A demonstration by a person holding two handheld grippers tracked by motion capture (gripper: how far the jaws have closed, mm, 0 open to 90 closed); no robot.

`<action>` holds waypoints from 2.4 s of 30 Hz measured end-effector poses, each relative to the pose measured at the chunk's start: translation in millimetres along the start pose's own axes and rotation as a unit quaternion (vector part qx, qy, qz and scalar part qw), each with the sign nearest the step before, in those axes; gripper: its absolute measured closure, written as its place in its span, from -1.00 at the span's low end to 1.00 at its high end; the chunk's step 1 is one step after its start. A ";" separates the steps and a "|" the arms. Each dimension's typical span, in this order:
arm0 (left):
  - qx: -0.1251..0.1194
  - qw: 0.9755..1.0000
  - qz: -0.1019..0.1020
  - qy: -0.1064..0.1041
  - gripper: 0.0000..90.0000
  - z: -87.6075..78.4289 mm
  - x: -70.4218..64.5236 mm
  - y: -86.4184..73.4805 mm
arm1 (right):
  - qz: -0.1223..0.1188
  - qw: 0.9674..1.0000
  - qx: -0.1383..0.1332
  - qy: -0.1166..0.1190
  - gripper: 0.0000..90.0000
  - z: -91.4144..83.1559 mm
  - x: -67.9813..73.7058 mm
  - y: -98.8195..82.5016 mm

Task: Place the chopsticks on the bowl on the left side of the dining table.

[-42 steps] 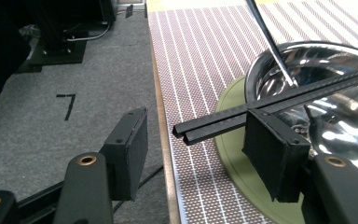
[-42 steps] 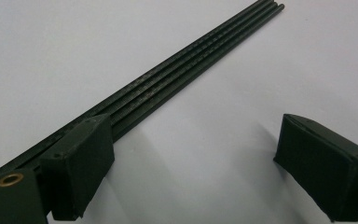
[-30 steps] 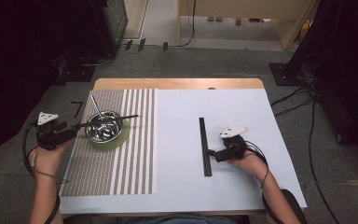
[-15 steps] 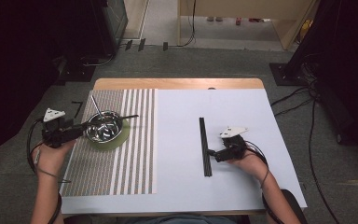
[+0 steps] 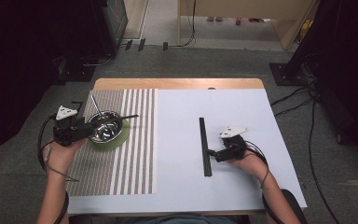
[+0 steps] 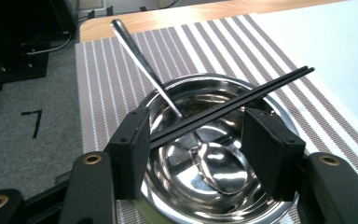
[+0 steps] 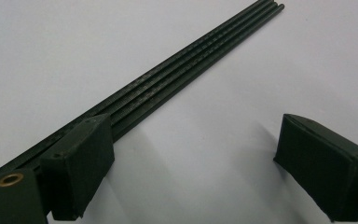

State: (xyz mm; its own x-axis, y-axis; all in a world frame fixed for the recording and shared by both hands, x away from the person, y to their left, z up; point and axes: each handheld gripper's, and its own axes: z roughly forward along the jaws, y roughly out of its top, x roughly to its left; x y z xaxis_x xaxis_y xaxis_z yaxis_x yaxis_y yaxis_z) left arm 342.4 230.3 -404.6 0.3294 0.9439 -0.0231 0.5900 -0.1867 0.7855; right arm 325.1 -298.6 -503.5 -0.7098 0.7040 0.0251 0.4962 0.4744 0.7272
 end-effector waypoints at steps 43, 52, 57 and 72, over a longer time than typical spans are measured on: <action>0.032 0.999 0.003 0.008 0.69 71.5 -21.7 18.2 | 0.000 1.000 0.000 0.000 -0.76 0.0 0.0 0.0; 0.035 0.999 0.005 0.003 0.65 73.9 -23.7 16.7 | 0.000 1.000 0.000 0.000 -0.76 0.0 -0.1 0.0; 0.035 0.999 0.008 0.003 0.64 73.7 -24.9 16.7 | 0.000 1.000 0.000 0.000 -0.76 0.0 -0.1 0.0; 0.032 0.999 0.002 0.013 0.64 60.3 -17.5 10.3 | 0.000 1.000 0.000 0.000 -0.76 0.0 -0.1 0.0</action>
State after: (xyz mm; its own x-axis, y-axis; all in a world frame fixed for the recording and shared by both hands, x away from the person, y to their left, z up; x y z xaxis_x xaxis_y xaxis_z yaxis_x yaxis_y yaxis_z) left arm 387.1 195.5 -433.3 0.3139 0.9495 -0.0037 0.6343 -0.2068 0.7449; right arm 325.2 -298.7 -503.5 -0.7099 0.7039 0.0247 0.4957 0.4745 0.7274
